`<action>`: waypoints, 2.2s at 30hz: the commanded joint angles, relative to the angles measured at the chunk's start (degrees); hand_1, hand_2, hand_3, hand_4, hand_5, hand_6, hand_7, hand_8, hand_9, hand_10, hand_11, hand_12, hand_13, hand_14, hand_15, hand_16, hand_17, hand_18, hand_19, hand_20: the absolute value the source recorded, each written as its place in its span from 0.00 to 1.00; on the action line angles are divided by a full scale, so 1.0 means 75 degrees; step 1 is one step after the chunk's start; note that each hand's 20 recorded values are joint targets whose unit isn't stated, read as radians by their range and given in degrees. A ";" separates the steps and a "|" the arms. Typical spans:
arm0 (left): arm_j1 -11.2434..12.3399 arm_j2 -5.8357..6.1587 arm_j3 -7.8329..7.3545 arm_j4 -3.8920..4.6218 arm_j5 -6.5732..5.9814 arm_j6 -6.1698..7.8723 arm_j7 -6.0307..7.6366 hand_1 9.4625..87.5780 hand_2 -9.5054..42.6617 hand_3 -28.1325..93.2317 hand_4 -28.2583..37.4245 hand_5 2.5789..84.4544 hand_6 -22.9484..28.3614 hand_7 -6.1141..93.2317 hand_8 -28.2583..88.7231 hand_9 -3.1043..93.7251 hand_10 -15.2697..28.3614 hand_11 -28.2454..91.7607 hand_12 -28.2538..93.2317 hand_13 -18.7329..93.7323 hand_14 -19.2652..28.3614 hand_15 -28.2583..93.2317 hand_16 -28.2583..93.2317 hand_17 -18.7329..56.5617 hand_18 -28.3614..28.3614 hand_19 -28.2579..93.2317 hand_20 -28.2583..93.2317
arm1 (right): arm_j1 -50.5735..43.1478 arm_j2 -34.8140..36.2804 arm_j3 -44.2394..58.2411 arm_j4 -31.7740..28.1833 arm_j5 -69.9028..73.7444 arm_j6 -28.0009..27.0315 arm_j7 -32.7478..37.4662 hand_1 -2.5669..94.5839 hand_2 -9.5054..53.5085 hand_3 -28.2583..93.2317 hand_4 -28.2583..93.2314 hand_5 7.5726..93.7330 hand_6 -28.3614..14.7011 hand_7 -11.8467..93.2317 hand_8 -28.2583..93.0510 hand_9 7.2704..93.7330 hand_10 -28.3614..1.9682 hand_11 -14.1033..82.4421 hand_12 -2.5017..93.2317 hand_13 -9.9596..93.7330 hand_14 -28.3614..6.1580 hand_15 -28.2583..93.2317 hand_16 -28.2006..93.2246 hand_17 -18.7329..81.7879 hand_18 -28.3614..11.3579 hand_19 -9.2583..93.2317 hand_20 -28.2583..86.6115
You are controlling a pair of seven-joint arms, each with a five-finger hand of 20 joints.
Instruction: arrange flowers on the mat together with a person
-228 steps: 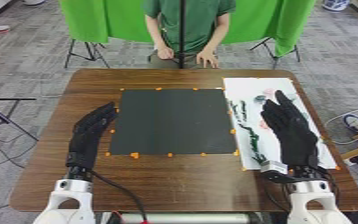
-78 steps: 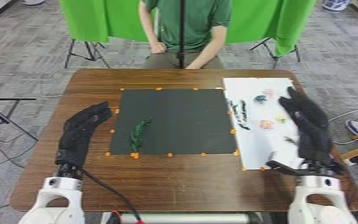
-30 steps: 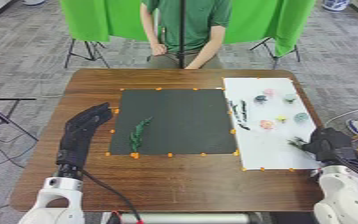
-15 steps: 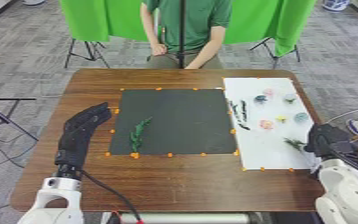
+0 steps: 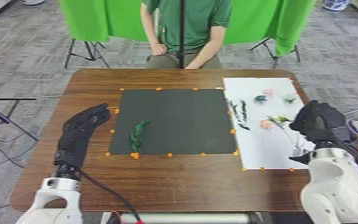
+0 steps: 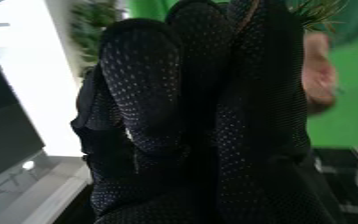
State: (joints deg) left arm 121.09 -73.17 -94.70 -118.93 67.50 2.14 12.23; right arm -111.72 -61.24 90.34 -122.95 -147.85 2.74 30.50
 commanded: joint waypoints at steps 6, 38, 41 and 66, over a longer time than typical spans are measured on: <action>0.0062 0.0183 -0.0007 0.0112 -0.0003 0.0056 -0.0170 0.29 0.05 0.73 0.21 0.55 0.52 0.22 0.20 0.48 0.62 0.38 0.37 0.48 0.73 0.35 0.28 0.34 0.69 0.28 0.40 | 0.2738 -0.1668 -0.2838 0.0667 -0.0055 -0.0649 -0.0707 0.97 0.00 0.00 0.54 0.92 0.68 0.31 0.31 1.00 0.66 0.39 0.39 0.97 0.60 0.58 0.53 0.57 0.11 0.83 0.65; 0.0037 0.0301 0.0104 0.0104 0.0022 -0.0166 -0.0328 0.29 0.05 0.73 0.22 0.55 0.52 0.21 0.20 0.48 0.62 0.37 0.37 0.47 0.73 0.34 0.28 0.33 0.69 0.28 0.40 | 0.2535 -0.3962 -0.3635 0.2827 0.0038 -0.0634 -0.1126 0.94 0.00 0.00 0.55 0.92 0.68 0.31 0.31 1.00 0.66 0.39 0.38 0.96 0.61 0.60 0.52 0.57 0.10 0.84 0.66; 0.0049 0.0299 0.0086 0.0104 0.0036 -0.0223 -0.0345 0.29 0.05 0.73 0.22 0.54 0.52 0.21 0.20 0.48 0.62 0.37 0.37 0.47 0.73 0.34 0.28 0.33 0.69 0.28 0.40 | 0.2580 -0.3981 -0.3631 0.2861 0.0103 -0.0651 -0.1165 0.92 0.00 0.00 0.54 0.90 0.68 0.31 0.31 1.00 0.65 0.38 0.38 0.95 0.60 0.60 0.52 0.56 0.10 0.84 0.66; 0.0216 0.0248 -0.0093 0.0014 0.0028 -0.0333 -0.0355 0.28 0.04 0.73 0.22 0.54 0.53 0.20 0.20 0.47 0.62 0.36 0.38 0.47 0.74 0.33 0.29 0.31 0.70 0.27 0.39 | 0.2250 -0.3313 -0.3585 0.2229 -0.0782 -0.1390 -0.1072 0.33 0.01 0.81 0.10 0.87 0.67 0.30 0.15 0.96 0.57 0.43 0.27 0.92 0.51 0.60 0.50 0.52 0.06 0.82 0.67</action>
State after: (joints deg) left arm 121.13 -70.80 -94.55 -118.60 67.58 -0.05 10.08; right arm -92.94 -89.50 63.59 -102.75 -149.89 -3.50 21.16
